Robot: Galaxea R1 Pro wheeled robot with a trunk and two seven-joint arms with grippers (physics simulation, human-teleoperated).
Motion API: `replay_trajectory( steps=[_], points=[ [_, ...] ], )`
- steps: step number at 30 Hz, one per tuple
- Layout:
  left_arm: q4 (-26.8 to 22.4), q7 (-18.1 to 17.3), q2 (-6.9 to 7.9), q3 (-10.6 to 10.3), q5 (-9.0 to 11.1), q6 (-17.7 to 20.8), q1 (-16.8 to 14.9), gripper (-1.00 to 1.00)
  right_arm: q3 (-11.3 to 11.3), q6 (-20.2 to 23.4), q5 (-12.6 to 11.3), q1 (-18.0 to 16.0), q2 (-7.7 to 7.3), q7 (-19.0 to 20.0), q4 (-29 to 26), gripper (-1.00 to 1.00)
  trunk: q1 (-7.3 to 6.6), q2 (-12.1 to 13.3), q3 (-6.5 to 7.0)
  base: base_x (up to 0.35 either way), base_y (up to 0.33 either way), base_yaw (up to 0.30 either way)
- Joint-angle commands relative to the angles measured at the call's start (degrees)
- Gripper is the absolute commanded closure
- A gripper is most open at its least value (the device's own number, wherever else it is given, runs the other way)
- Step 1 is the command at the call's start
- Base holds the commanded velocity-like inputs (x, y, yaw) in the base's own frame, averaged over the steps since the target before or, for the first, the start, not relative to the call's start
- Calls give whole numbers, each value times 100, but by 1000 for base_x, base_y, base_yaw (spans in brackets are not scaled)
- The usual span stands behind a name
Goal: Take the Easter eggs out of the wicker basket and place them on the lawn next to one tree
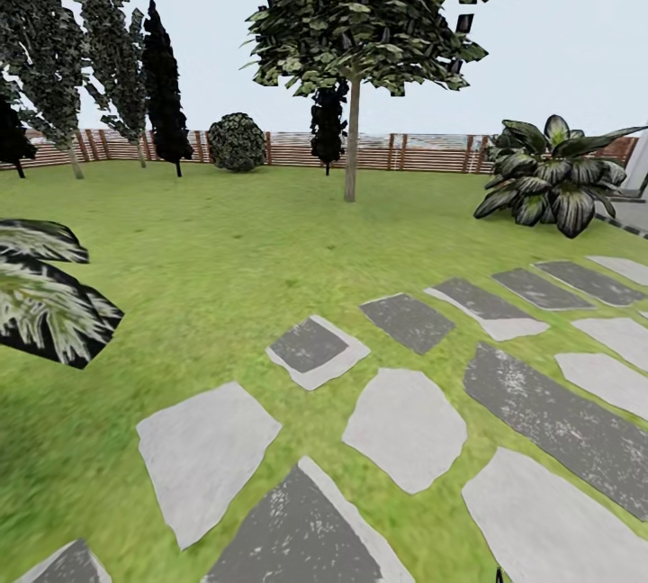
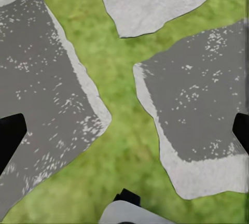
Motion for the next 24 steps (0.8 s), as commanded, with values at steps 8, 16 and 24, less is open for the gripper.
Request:
replay_trajectory(
  steps=[8,16,24],
  points=[
    [4,2,0,-21,31,-19,-7,-100,-7,-19,-9,-5,-2,3,3,-100,7,-12,-13,309,-179,2],
    [4,2,0,-21,27,-19,-5,-100,-7,-16,-3,-5,1,3,3,-100,7,-12,-10,306,-189,0],
    [4,2,0,-21,28,-19,-7,-100,-7,-15,-1,-5,2,3,3,-100,7,-12,47,311,-104,0]
  ],
)
